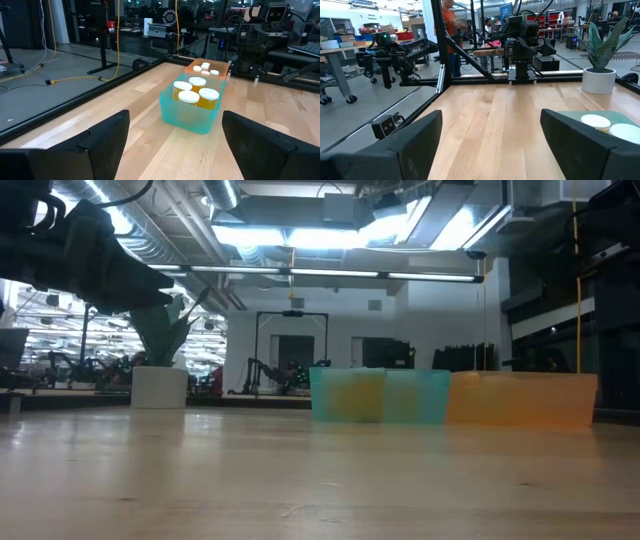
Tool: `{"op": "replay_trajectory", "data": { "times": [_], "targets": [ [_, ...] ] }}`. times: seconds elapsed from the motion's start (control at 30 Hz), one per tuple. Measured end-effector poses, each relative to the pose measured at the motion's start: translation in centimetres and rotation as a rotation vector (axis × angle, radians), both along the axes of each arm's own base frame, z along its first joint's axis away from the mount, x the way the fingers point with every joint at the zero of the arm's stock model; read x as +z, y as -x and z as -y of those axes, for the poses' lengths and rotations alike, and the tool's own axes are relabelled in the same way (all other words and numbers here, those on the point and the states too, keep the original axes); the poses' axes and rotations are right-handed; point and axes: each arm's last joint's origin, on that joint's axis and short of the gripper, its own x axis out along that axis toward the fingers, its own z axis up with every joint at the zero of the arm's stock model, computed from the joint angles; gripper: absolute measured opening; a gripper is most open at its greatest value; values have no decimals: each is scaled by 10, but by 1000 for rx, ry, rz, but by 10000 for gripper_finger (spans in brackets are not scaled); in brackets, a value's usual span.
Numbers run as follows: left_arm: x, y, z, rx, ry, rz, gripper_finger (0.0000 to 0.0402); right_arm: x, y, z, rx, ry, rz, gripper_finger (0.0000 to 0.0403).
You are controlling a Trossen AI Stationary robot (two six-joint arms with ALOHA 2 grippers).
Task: Pick and place medicine bottles into bin by pill shape (circle, oval)
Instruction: Return to Home Position
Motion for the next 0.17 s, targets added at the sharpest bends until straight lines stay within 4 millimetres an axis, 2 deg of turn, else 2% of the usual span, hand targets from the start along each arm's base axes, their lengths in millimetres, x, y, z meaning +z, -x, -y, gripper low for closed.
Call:
{"op": "replay_trajectory", "data": {
  "times": [0.17],
  "targets": [
    [0, 0, 0, 0, 0, 0, 307, 0, 0, 0, 0, 0, 0, 339]
  ]
}}
